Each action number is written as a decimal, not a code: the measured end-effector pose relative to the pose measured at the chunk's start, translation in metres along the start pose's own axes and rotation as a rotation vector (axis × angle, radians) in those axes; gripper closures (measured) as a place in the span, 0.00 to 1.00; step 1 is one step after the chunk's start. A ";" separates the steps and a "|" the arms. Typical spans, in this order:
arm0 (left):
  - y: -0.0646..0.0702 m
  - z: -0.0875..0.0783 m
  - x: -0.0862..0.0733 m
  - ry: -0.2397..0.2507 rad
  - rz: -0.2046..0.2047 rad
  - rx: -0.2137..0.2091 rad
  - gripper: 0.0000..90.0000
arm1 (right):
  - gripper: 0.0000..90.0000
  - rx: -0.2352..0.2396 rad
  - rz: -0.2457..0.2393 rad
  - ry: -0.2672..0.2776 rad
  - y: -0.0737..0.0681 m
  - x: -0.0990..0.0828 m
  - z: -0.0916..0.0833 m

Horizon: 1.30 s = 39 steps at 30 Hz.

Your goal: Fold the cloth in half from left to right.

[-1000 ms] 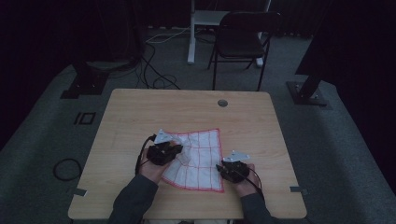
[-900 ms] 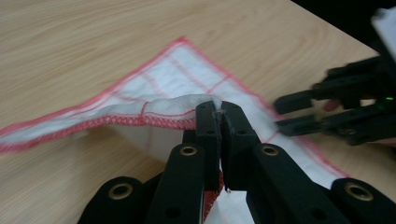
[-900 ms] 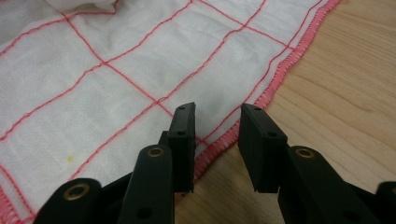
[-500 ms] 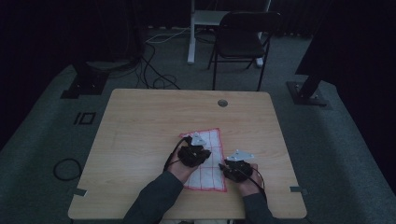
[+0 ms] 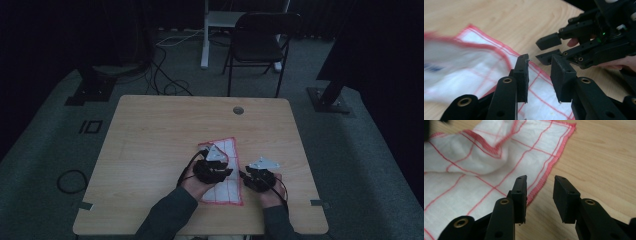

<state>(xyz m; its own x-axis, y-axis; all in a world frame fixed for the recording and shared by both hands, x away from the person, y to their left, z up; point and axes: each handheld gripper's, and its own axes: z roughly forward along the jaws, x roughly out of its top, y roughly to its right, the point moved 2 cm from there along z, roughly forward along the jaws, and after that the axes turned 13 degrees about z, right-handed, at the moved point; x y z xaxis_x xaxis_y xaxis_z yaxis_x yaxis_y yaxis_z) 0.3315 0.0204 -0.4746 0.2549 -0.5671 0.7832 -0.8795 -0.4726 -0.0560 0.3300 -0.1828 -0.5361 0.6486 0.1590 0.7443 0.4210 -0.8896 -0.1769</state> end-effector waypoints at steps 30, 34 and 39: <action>-0.033 -0.024 -0.110 -0.080 -0.376 0.056 0.57 | 0.74 0.017 -0.030 -0.002 -0.012 0.047 0.045; -0.032 -0.021 -0.112 -0.074 -0.385 0.035 0.59 | 0.74 0.018 -0.020 -0.027 -0.013 0.054 0.064; -0.030 -0.019 -0.111 -0.081 -0.369 0.037 0.65 | 0.67 0.029 0.010 -0.060 -0.013 0.066 0.088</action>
<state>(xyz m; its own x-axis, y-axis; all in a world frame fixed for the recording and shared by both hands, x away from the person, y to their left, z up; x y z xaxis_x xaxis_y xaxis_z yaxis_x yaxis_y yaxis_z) 0.3216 0.1104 -0.5480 0.5840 -0.4047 0.7037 -0.7078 -0.6784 0.1972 0.4231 -0.1230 -0.5414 0.6892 0.1768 0.7027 0.4323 -0.8786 -0.2029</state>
